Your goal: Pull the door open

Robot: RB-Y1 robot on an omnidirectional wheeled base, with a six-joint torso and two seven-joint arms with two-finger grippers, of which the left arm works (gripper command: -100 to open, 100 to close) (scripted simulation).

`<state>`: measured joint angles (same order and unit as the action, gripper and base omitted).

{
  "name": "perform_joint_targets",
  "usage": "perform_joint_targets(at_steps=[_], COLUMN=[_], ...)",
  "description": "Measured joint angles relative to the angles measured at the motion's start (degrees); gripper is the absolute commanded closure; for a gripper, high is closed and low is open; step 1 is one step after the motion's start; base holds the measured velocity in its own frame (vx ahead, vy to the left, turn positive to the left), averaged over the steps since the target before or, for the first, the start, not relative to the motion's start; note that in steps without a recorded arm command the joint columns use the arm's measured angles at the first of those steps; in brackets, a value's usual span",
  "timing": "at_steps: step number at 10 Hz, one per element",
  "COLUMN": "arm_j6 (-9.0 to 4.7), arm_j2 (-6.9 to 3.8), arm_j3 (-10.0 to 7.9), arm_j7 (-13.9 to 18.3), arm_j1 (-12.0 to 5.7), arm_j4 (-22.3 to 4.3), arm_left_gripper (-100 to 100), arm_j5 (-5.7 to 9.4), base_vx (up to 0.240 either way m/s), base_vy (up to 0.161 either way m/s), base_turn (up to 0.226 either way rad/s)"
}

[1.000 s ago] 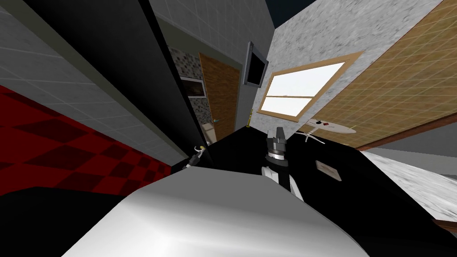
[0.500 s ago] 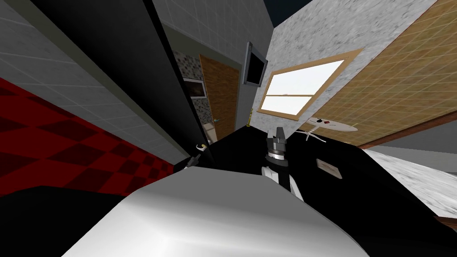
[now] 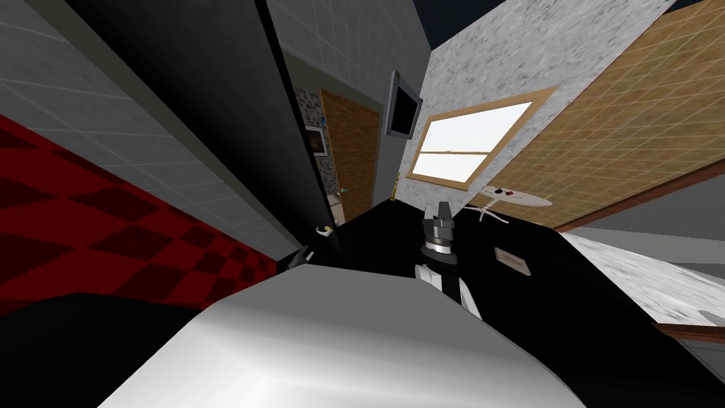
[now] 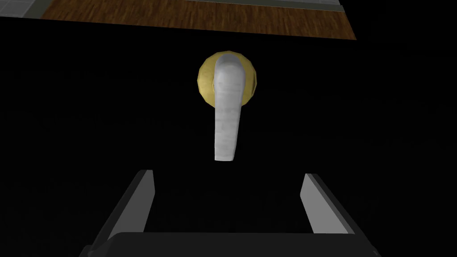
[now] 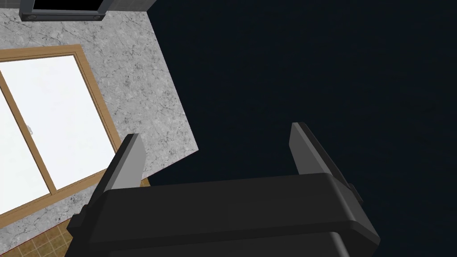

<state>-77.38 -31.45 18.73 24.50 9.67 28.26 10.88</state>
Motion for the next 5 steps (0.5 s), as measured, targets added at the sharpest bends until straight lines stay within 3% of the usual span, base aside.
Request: perform_joint_targets(at_steps=[2, 3, 5], arm_j6=[0.13, 1.85, 2.29], arm_j2=[0.19, 0.10, 0.86], arm_j3=[-0.45, -1.19, -1.92], arm_j7=[0.1, -0.2, -0.2], arm_j1=[-0.74, -0.22, -2.14], arm_j4=[-1.1, 1.0, -1.6], arm_left_gripper=[-100, -100, -100], arm_j5=[0.29, 0.80, 1.23], base_vx=[0.109, 0.133, 0.163], base_vy=[-0.022, -0.028, -0.027], base_turn=[-0.207, -0.100, -0.230])
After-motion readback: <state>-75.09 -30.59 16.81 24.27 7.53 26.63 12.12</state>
